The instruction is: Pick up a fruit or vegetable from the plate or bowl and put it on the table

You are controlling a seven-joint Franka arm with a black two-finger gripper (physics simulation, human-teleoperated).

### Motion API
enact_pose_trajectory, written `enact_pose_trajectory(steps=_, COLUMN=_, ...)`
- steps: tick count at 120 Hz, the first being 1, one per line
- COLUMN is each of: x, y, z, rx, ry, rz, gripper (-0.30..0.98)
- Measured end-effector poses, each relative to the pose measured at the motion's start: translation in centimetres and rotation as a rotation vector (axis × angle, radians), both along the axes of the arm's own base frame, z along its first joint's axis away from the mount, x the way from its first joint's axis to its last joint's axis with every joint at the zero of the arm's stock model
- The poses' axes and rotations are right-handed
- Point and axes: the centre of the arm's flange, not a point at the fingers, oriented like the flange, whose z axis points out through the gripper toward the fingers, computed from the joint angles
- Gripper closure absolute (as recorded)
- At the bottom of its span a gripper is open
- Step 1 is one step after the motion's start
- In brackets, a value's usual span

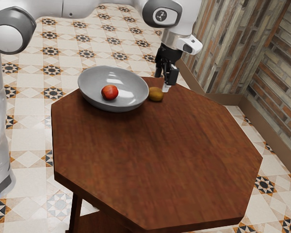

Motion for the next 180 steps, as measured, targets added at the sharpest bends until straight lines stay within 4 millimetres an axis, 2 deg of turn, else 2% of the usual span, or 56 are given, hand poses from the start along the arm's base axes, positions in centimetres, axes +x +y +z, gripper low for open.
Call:
enact_pose_trajectory(steps=4, x=0.6, y=0.2, z=5.4, rx=0.019, ry=-0.091, rz=0.002, gripper=0.01)
enact_pose_trajectory(steps=9, x=0.4, y=1.6, z=8.7, rx=0.042, ry=-0.135, rz=0.029, gripper=0.01)
enact_pose_trajectory(steps=14, x=-0.2, y=5.2, z=10.1, rx=0.062, ry=-0.14, rz=0.097, gripper=0.02)
enact_pose_trajectory(steps=24, x=-2.9, y=15.9, z=10.9, rx=0.088, ry=-0.113, rz=0.293, gripper=0.02)
enact_pose_trajectory(steps=26, x=-3.6, y=17.6, z=11.1, rx=0.092, ry=-0.11, rz=0.326, gripper=0.02)
enact_pose_trajectory(steps=30, x=-6.1, y=19.8, z=14.1, rx=0.111, ry=-0.156, rz=0.373, gripper=0.02)
enact_pose_trajectory(steps=36, x=-11.0, y=21.1, z=20.1, rx=0.151, ry=-0.263, rz=0.419, gripper=0.02)
enact_pose_trajectory(steps=40, x=-13.7, y=21.6, z=22.7, rx=0.172, ry=-0.309, rz=0.442, gripper=0.02)
enact_pose_trajectory(steps=43, x=-14.3, y=20.9, z=23.6, rx=0.181, ry=-0.324, rz=0.426, gripper=0.02)
enact_pose_trajectory(steps=46, x=-13.5, y=18.4, z=24.0, rx=0.18, ry=-0.331, rz=0.364, gripper=0.02)
enact_pose_trajectory(steps=49, x=-12.0, y=14.4, z=24.0, rx=0.17, ry=-0.334, rz=0.267, gripper=0.02)
enact_pose_trajectory(steps=55, x=-9.1, y=4.9, z=22.8, rx=0.147, ry=-0.311, rz=0.049, gripper=0.02)
enact_pose_trajectory(steps=61, x=-8.0, y=-3.8, z=21.1, rx=0.122, ry=-0.277, rz=-0.143, gripper=0.02)
enact_pose_trajectory(steps=66, x=-8.4, y=-9.3, z=19.1, rx=0.094, ry=-0.229, rz=-0.274, gripper=0.02)
enact_pose_trajectory(steps=69, x=-9.3, y=-10.9, z=17.6, rx=0.073, ry=-0.189, rz=-0.327, gripper=0.03)
enact_pose_trajectory(steps=71, x=-9.8, y=-10.5, z=16.4, rx=0.063, ry=-0.16, rz=-0.33, gripper=0.03)
enact_pose_trajectory(steps=76, x=-10.5, y=-5.9, z=14.0, rx=0.064, ry=-0.098, rz=-0.236, gripper=0.03)
enact_pose_trajectory(steps=80, x=-10.8, y=-3.9, z=12.6, rx=0.068, ry=-0.069, rz=-0.186, gripper=0.03)
enact_pose_trajectory(steps=93, x=-10.5, y=-1.8, z=10.4, rx=0.056, ry=-0.029, rz=-0.146, gripper=0.02)
enact_pose_trajectory(steps=100, x=-11.3, y=-0.3, z=9.1, rx=0.046, ry=-0.004, rz=-0.101, gripper=0.02)
enact_pose_trajectory(steps=109, x=-12.1, y=-0.5, z=8.3, rx=0.072, ry=0.009, rz=-0.059, gripper=0.02)
enact_pose_trajectory(steps=120, x=-11.1, y=-1.0, z=7.3, rx=0.091, ry=0.034, rz=-0.05, gripper=0.03)
enact_pose_trajectory(steps=128, x=-10.9, y=-1.1, z=9.1, rx=0.082, ry=0.009, rz=-0.067, gripper=0.03)
enact_pose_trajectory(steps=138, x=-10.3, y=-1.6, z=10.0, rx=0.064, ry=0.004, rz=-0.107, gripper=0.03)
enact_pose_trajectory(steps=147, x=-10.4, y=-4.8, z=10.2, rx=0.08, ry=0.015, rz=-0.215, gripper=0.03)
enact_pose_trajectory(steps=150, x=-10.9, y=-5.1, z=10.5, rx=0.075, ry=0.014, rz=-0.242, gripper=0.03)
enact_pose_trajectory(steps=160, x=-10.0, y=-2.5, z=10.5, rx=0.05, ry=0.037, rz=-0.233, gripper=0.03)
enact_pose_trajectory(steps=170, x=-9.8, y=-1.3, z=10.3, rx=0.055, ry=0.067, rz=-0.207, gripper=0.03)
enact_pose_trajectory(steps=175, x=-11.0, y=-1.1, z=10.7, rx=0.062, ry=0.07, rz=-0.196, gripper=0.03)
enact_pose_trajectory(steps=180, x=-13.8, y=-0.8, z=10.8, rx=0.068, ry=0.072, rz=-0.179, gripper=0.03)
